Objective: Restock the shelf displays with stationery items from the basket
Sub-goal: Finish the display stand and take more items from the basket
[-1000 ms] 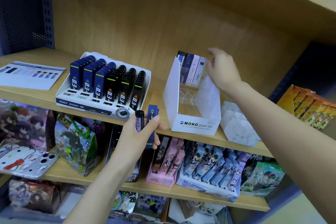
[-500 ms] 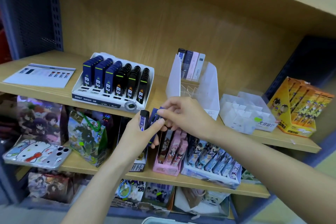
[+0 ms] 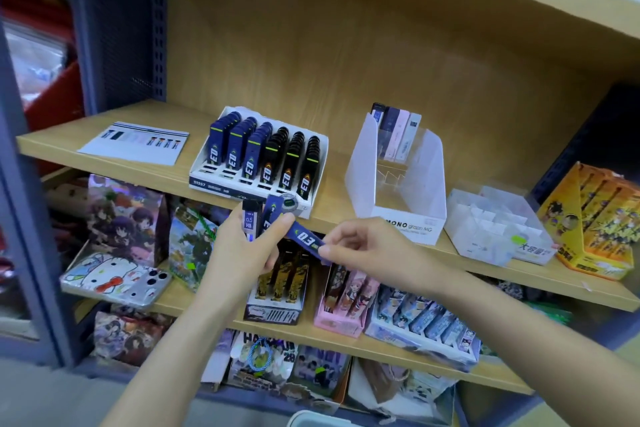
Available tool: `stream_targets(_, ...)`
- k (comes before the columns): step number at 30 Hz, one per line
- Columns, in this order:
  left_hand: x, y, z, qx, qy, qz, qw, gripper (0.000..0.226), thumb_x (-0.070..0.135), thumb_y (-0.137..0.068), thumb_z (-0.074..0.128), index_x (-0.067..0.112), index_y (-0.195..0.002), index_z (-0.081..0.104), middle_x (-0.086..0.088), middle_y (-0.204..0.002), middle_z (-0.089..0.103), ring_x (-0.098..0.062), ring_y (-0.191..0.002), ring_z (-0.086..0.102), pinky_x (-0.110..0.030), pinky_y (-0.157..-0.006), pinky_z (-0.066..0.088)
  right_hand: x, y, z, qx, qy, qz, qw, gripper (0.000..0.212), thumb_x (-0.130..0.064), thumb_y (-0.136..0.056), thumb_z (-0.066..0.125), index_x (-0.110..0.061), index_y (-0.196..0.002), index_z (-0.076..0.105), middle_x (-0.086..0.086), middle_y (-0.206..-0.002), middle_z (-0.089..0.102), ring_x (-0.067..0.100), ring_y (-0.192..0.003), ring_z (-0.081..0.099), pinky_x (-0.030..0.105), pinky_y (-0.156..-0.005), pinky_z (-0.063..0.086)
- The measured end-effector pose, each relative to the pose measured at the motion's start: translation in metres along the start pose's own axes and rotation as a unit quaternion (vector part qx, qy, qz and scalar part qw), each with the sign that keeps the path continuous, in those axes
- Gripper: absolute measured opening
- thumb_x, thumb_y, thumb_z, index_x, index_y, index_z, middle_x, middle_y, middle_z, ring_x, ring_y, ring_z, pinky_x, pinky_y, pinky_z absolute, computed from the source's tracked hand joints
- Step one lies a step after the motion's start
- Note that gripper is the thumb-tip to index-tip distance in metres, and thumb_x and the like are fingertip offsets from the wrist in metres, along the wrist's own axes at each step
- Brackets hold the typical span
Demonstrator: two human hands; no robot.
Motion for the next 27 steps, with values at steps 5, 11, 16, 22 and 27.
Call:
stream_targets(5,0.008,0.006,-0.018,0.002,-0.026,0.011,1.000,0.021,0.021,-0.090,0.061,0.003,-0.085,0.051,-0.002,-0.047,0.041,-0.011,-0.040,0.035,-0.018,-0.039,0.029,-0.028,-0.019,0.030,0.004,0.029,-0.053,0.998,0.014,-0.031,-0.088,0.064,-0.027,-0.075,0.062,-0.013,-0.060,0.051,0.001,-0.049,0.039,0.012,-0.051,0.031)
stream_targets(11,0.000,0.005,-0.056,0.070,0.047,-0.043,0.996,0.012,0.014,-0.099,0.046,0.004,-0.092,0.045,-0.002,-0.061,0.063,-0.012,-0.036,0.036,-0.024,-0.040,0.029,-0.054,-0.049,0.025,0.062,0.033,-0.085,0.994,0.015,-0.023,-0.093,0.058,-0.016,-0.084,0.048,0.003,-0.065,0.059,0.012,-0.053,0.058,0.031,-0.058,0.057)
stream_targets(16,-0.006,0.009,-0.081,0.108,0.035,-0.075,0.991,0.017,0.005,-0.096,0.043,0.004,-0.082,0.053,-0.012,-0.056,0.054,-0.019,-0.043,0.039,-0.027,-0.047,0.034,-0.089,-0.082,0.005,0.143,-0.006,-0.122,0.982,0.013,-0.014,-0.097,0.050,-0.019,-0.095,0.038,0.009,-0.077,0.066,0.012,-0.060,0.064,0.020,-0.060,0.054)
stream_targets(22,-0.010,0.011,-0.103,0.139,0.078,-0.092,0.983,0.023,0.008,-0.098,0.046,0.000,-0.119,0.044,-0.016,-0.091,0.071,-0.016,-0.044,0.054,-0.028,-0.044,0.051,-0.118,-0.126,0.011,0.217,0.069,-0.156,0.961,0.023,-0.022,-0.100,0.041,-0.006,-0.094,0.055,0.013,-0.081,0.064,0.029,-0.079,0.063,0.045,-0.079,0.051)
stream_targets(27,-0.005,0.012,-0.114,0.149,0.078,-0.096,0.981,0.007,0.012,-0.098,0.048,0.012,-0.105,0.049,-0.013,-0.092,0.070,-0.013,-0.042,0.052,-0.025,-0.038,0.048,-0.121,-0.147,0.021,0.198,0.116,-0.150,0.962,0.010,-0.019,-0.098,0.046,-0.012,-0.104,0.051,0.010,-0.084,0.062,0.028,-0.077,0.066,0.047,-0.075,0.054)
Point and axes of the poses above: each hand's wrist, its own y-axis away from the middle knuckle, its own z-axis out of the palm, x = y × z, the point moved 8 cm from there along -y, towards the middle knuckle
